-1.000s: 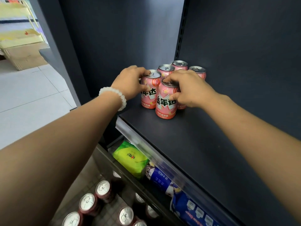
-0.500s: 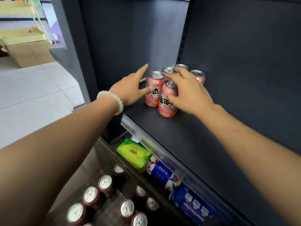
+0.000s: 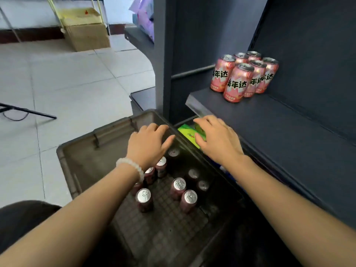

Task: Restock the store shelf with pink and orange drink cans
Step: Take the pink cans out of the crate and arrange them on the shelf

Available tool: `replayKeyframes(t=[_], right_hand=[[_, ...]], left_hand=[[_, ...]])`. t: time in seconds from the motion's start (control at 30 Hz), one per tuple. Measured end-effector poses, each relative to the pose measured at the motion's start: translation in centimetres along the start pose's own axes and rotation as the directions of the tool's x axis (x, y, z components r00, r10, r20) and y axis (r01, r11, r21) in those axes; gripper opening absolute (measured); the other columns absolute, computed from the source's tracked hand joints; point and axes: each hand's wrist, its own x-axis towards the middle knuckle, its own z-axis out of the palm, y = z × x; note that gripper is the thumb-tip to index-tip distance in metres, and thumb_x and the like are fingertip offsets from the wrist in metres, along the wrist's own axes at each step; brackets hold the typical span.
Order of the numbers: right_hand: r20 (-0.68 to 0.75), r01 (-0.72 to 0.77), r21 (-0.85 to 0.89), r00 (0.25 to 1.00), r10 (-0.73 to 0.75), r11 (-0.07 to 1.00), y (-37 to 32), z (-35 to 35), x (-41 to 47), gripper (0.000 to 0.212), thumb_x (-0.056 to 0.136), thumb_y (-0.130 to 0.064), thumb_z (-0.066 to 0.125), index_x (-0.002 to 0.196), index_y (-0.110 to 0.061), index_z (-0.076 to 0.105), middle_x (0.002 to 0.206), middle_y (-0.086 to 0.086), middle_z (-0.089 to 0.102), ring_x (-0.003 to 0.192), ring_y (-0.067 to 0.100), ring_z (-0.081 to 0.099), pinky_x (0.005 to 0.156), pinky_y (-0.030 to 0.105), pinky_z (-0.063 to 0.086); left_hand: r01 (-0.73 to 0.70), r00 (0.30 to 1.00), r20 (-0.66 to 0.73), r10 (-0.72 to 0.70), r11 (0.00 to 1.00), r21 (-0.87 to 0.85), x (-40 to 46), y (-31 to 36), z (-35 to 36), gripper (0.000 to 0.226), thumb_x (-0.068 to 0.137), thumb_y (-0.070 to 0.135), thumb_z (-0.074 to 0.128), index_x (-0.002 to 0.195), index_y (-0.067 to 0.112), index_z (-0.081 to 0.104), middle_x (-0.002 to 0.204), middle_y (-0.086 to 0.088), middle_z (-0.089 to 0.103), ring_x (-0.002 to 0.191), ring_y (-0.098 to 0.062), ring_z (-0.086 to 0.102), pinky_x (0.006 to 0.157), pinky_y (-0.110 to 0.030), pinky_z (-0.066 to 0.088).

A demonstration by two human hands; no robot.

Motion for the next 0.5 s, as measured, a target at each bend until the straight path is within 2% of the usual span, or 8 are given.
replayKeyframes(t=[0.17,0.27,0.5], right_hand=[[0.166,-0.044,0.032,0.985,0.038,0.998,-2.0,5.6,-2.3,0.051,0.094,-0.039,0.046,0.142,-0.033,0.032,0.134,-0.001,0.044,0.119,0.025,0.048,0.082,0.037,0.046],[0.279,-0.091,-0.001,0.956,0.088,0.996,-2.1,9.7,-3.2,0.052,0.094,-0.042,0.044,0.143,-0.033,0.029,0.134,0.000,0.043,0.116,0.027,0.049,0.081,0.038,0.046],[0.587,-0.191,-0.127,0.777,0.229,0.973,-1.3,20.1,-3.5,0.061,0.093,-0.047,0.044,0.147,-0.030,0.020,0.143,0.007,0.034,0.121,0.032,0.048,0.089,0.041,0.045]], left_hand=[[0.195,0.974,0.112,-0.198,0.980,0.034,-5.2,-2.8,5.0,0.054,0.088,0.066,0.034,0.128,0.033,0.049,0.117,-0.001,0.056,0.111,-0.027,0.052,0.079,-0.038,0.043],[0.279,0.943,0.172,-0.284,0.959,0.049,-6.7,-4.0,8.0,0.054,0.087,0.066,0.036,0.126,0.031,0.050,0.116,-0.002,0.057,0.110,-0.027,0.053,0.079,-0.037,0.043],[0.394,0.847,0.350,-0.400,0.914,0.092,-6.3,-5.8,15.7,0.058,0.088,0.066,0.032,0.131,0.029,0.044,0.129,-0.004,0.051,0.119,-0.027,0.046,0.087,-0.041,0.040]])
